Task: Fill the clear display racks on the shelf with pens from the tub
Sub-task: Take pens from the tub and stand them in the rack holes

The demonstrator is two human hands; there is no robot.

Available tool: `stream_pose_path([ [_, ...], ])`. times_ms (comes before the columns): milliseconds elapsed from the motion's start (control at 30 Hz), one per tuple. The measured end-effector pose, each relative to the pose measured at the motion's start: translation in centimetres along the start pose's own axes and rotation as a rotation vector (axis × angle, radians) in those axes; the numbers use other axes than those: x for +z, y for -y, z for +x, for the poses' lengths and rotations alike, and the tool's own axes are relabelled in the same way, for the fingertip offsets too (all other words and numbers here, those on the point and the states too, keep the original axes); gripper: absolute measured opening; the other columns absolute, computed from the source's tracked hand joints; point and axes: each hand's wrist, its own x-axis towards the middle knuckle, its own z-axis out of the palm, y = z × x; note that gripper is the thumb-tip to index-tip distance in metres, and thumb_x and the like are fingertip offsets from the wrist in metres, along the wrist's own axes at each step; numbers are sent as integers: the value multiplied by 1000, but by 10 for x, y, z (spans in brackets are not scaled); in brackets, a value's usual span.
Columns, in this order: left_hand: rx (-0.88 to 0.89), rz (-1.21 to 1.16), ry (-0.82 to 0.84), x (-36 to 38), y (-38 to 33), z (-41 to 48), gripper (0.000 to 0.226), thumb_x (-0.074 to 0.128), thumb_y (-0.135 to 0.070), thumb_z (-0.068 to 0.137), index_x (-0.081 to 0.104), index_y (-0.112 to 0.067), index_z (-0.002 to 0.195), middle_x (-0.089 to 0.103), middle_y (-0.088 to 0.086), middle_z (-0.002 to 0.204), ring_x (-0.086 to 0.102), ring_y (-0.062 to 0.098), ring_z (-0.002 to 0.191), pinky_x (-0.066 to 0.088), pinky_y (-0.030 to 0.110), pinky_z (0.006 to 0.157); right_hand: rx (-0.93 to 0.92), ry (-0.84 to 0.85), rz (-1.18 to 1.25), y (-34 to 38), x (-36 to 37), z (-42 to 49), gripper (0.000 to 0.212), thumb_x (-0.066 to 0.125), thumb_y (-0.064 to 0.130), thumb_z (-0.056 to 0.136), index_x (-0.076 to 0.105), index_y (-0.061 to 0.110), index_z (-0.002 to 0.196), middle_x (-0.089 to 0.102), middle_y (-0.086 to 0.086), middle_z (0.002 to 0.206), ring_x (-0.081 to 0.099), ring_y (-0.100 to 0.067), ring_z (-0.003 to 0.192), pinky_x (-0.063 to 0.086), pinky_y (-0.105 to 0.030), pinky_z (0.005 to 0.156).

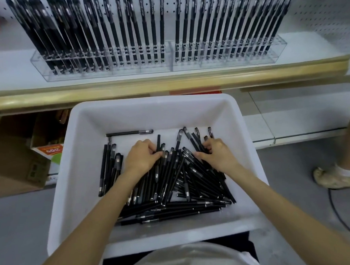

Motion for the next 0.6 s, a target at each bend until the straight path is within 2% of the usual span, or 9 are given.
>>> stream_pose_path([
  [67,-5,-31,4,-1,1,0,16,69,-33,85,59,-21,87,59,-5,87,58,14,85,44,26,72,-2,15,0,-1,2,1,47,71,36,83,59,6,117,55,-13,119,57,-24,107,44,-29,95],
  [133,-35,-88,7,-2,1,-1,11,69,-29,86,63,-20,88,60,-7,84,56,11,84,42,25,75,-8,23,15,0,3,2,30,72,32,83,62,11,101,61,-11,109,59,-22,99,43,-24,84],
  [233,-95,-273,22,-5,1,1,9,71,-24,84,65,-18,83,61,-7,79,58,14,83,46,25,80,-20,18,19,2,4,0,16,71,23,85,60,13,81,67,-10,101,61,-20,92,39,-19,74],
  [333,-140,-451,40,-19,-3,1,12,70,-23,85,64,-13,87,65,3,88,60,16,87,50,26,79,-18,17,65,4,4,-2,15,67,22,89,59,13,79,68,-9,100,62,-21,91,42,-18,73],
  [400,-157,-570,36,-33,-8,-4,14,67,-18,88,62,-5,93,67,11,94,64,16,80,55,22,69,-19,-10,141,10,1,-4,14,62,22,92,57,13,83,66,-6,88,63,-19,82,44,-13,66],
  [467,-153,-687,38,-48,-13,-10,15,63,-12,91,59,1,96,67,12,88,66,9,63,55,16,58,-23,-11,306,19,-5,-8,14,57,19,95,54,13,83,65,-6,75,64,-18,66,51,-26,66],
  [500,-148,-730,35,-54,-15,-13,12,62,-11,91,59,1,93,67,10,84,66,7,58,55,16,58,-26,6,396,25,-8,-10,14,54,17,96,53,12,83,64,-7,71,63,-18,58,52,-34,62],
  [533,-147,-770,26,-60,-17,-16,10,62,-10,91,58,-2,90,67,9,82,67,7,58,56,17,60,-34,25,451,31,-12,-12,14,52,16,97,54,12,84,63,-7,68,60,-17,52,50,-34,56],
  [600,-153,-859,10,-70,-18,-19,7,62,-8,91,57,-4,91,69,11,87,71,11,66,58,21,65,-73,54,459,42,-17,-15,14,51,14,97,59,12,86,61,-6,64,54,-15,48,44,-27,46],
])
